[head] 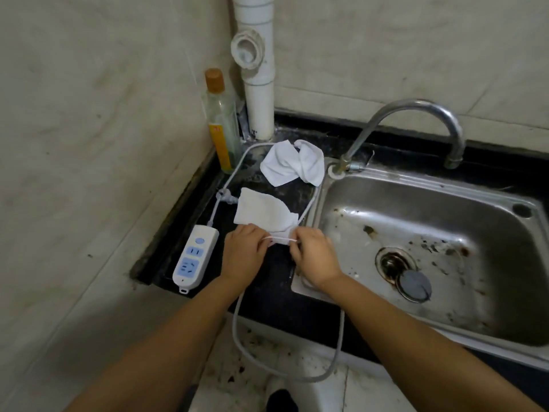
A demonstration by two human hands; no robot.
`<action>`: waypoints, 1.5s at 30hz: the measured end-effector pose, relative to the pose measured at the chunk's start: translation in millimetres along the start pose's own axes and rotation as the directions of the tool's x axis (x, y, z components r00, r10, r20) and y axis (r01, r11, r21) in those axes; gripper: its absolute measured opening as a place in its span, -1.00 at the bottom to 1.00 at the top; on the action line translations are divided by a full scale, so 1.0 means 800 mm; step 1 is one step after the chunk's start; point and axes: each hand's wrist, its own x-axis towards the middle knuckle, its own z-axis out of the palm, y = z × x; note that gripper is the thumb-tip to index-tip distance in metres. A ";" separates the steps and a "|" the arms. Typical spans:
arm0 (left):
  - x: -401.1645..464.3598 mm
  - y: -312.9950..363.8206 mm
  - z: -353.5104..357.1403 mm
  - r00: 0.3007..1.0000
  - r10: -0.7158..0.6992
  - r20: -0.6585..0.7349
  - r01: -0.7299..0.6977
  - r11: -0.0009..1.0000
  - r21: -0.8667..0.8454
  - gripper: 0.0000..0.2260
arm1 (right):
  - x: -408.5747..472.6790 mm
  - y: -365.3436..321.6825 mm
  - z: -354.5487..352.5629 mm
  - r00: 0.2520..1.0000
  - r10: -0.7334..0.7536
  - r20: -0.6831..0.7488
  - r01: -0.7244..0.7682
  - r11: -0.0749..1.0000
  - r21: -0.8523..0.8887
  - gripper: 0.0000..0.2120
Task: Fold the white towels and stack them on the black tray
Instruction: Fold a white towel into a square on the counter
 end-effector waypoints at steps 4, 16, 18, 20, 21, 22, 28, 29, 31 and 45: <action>0.021 0.065 -0.028 0.994 0.030 -0.107 -0.058 0.964 -0.260 -0.75 | -0.028 0.015 -0.088 0.982 0.125 -0.140 -0.079 0.952 0.295 -0.93; -0.048 0.433 0.002 0.994 0.066 0.082 0.024 0.615 -0.788 -0.71 | -0.346 0.205 -0.343 0.926 0.363 -0.100 -0.260 0.808 0.528 -0.75; -0.069 0.489 0.027 0.996 0.048 0.075 0.037 0.546 -0.837 -0.76 | -0.412 0.242 -0.372 0.887 0.442 -0.132 -0.286 0.751 0.595 -0.80; -0.090 0.542 0.052 0.996 0.020 0.085 0.064 0.488 -0.870 -0.78 | -0.468 0.279 -0.397 0.829 0.534 -0.169 -0.293 0.671 0.681 -0.85; -0.100 0.566 0.063 0.995 0.026 0.093 0.070 0.472 -0.879 -0.72 | -0.491 0.297 -0.408 0.794 0.579 -0.187 -0.294 0.633 0.716 -0.86; -0.108 0.588 0.075 0.994 0.037 0.106 0.076 0.475 -0.877 -0.68 | -0.511 0.313 -0.419 0.759 0.619 -0.203 -0.292 0.602 0.743 -0.87; -0.117 0.698 0.138 0.931 0.097 0.351 0.277 0.439 -0.855 -0.82 | -0.581 0.402 -0.484 0.579 0.771 -0.266 -0.288 0.498 0.818 -0.83; -0.113 0.715 0.149 0.917 0.123 0.378 0.285 0.460 -0.841 -0.82 | -0.583 0.419 -0.495 0.551 0.789 -0.273 -0.309 0.497 0.811 -0.83; -0.102 0.746 0.168 0.897 0.156 0.414 0.299 0.475 -0.828 -0.82 | -0.580 0.453 -0.516 0.501 0.818 -0.283 -0.371 0.499 0.783 -0.82; 0.039 0.893 0.279 0.841 0.277 0.465 0.316 0.447 -0.837 -0.85 | -0.503 0.648 -0.630 0.404 0.801 -0.442 -0.357 0.583 0.730 -0.81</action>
